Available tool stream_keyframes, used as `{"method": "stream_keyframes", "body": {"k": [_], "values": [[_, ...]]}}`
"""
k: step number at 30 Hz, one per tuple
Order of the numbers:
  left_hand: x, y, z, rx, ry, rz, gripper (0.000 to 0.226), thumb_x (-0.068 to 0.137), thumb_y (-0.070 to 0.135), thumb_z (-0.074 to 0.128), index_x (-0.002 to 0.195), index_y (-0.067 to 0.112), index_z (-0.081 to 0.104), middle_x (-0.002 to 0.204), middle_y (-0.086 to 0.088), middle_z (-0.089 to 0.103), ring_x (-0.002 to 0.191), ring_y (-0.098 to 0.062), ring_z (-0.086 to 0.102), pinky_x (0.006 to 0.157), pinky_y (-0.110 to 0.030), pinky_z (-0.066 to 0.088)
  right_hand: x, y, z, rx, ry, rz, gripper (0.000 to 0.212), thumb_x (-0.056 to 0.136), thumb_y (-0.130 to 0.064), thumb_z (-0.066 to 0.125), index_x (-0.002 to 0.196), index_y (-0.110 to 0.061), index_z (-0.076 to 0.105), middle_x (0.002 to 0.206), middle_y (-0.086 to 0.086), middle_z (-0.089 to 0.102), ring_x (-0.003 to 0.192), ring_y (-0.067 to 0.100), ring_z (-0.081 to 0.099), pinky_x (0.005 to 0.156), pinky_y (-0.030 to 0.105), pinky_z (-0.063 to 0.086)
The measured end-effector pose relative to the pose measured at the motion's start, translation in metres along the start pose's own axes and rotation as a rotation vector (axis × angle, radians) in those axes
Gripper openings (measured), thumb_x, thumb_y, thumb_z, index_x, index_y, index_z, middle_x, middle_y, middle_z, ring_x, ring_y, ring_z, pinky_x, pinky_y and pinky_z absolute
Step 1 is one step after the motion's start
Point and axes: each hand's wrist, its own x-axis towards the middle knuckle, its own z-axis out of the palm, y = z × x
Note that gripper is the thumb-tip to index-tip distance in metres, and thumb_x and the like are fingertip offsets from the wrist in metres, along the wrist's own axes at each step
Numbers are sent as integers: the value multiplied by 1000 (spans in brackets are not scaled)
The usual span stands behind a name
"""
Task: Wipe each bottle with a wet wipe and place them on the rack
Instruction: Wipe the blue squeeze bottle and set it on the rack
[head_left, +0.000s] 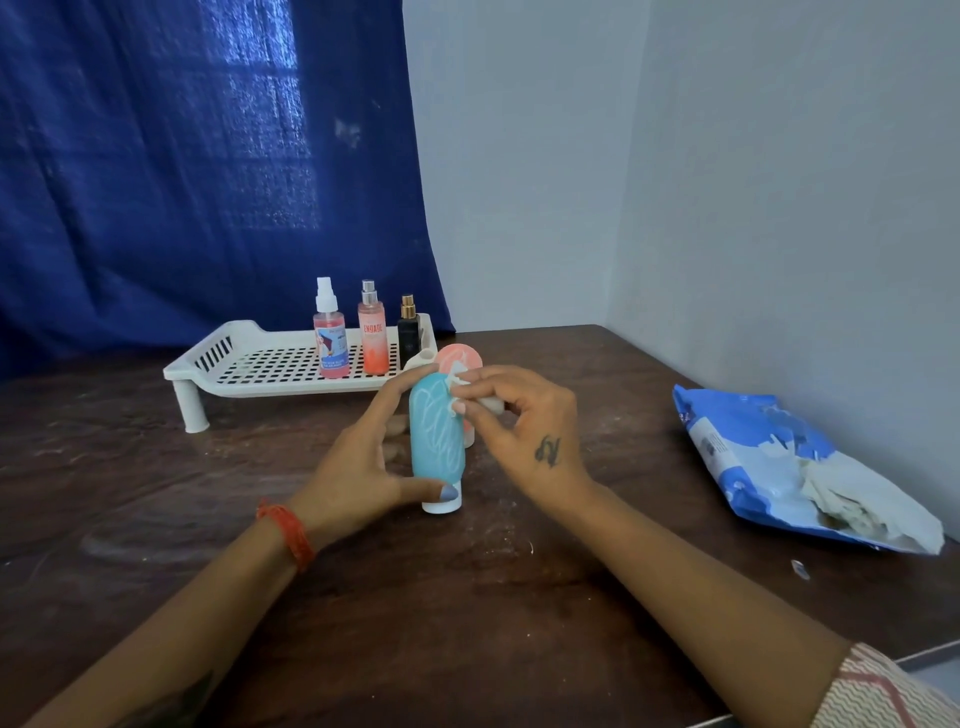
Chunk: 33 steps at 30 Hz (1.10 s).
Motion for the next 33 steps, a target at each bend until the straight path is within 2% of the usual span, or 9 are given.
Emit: {"method": "stream_keyframes", "body": {"k": [4, 6, 8, 11, 15, 19, 21, 28, 33], "values": [[0, -1, -1, -4, 2, -29, 107, 45, 34, 86, 135, 48, 31, 118, 5, 64, 103, -11, 65, 84, -36, 56, 0, -12, 4, 12, -30, -69, 10, 78, -9, 70, 88, -6, 72, 91, 4, 72, 90, 10, 64, 83, 22, 51], [0, -2, -2, -9, 2, -23, 107, 47, 30, 87, 136, 45, 31, 120, 6, 62, 105, -12, 64, 84, -35, 57, -1, -13, 4, -9, -84, -91, 14, 78, -8, 69, 92, -7, 71, 93, 3, 71, 91, 8, 62, 83, 21, 50], [1, -2, -2, -21, -6, -23, 105, 52, 17, 89, 136, 45, 33, 122, 3, 61, 106, -15, 65, 83, -37, 57, -2, -11, 2, -6, -112, -61, 19, 80, -12, 67, 99, -6, 69, 98, 3, 70, 92, 9, 62, 82, 19, 50], [2, -3, -3, -29, -5, -23, 102, 54, 12, 86, 137, 43, 33, 122, 0, 62, 103, -17, 66, 83, -39, 57, -2, -5, 2, -48, -93, 0, 28, 82, -22, 63, 105, -7, 69, 103, 5, 66, 92, 9, 59, 80, 10, 46], [2, -4, -2, -31, 4, -23, 103, 53, 14, 85, 137, 41, 33, 121, 0, 62, 104, -16, 66, 84, -38, 57, 0, -2, 8, -96, -36, 49, 22, 82, -16, 65, 101, -7, 71, 108, 8, 61, 98, 7, 53, 84, 2, 39], [3, -5, -4, -26, -6, -36, 105, 51, 20, 88, 137, 44, 33, 124, 1, 60, 108, -18, 64, 86, -40, 56, 0, -2, 6, -115, -87, -118, 21, 86, -15, 56, 95, -5, 72, 98, 8, 68, 93, 16, 62, 85, 16, 47], [2, -5, -4, -21, -2, -34, 104, 52, 17, 89, 136, 43, 34, 125, 2, 60, 108, -17, 64, 85, -39, 56, 0, 0, 3, -130, -108, -168, 22, 85, -14, 52, 91, -6, 72, 94, 7, 69, 90, 16, 63, 83, 20, 48], [3, -3, -3, -14, 2, -32, 106, 52, 15, 90, 137, 40, 33, 125, 2, 60, 108, -15, 64, 86, -35, 56, 1, 3, 8, -203, -14, -108, 16, 85, -11, 60, 94, -6, 72, 94, 6, 71, 89, 16, 65, 83, 22, 51], [2, -3, -3, -20, -3, -44, 104, 54, 13, 89, 137, 43, 33, 128, 2, 58, 111, -17, 62, 88, -38, 55, 0, 0, 7, -213, -69, -251, 24, 85, -16, 54, 97, -5, 72, 99, 9, 70, 91, 19, 63, 84, 22, 47]]}}
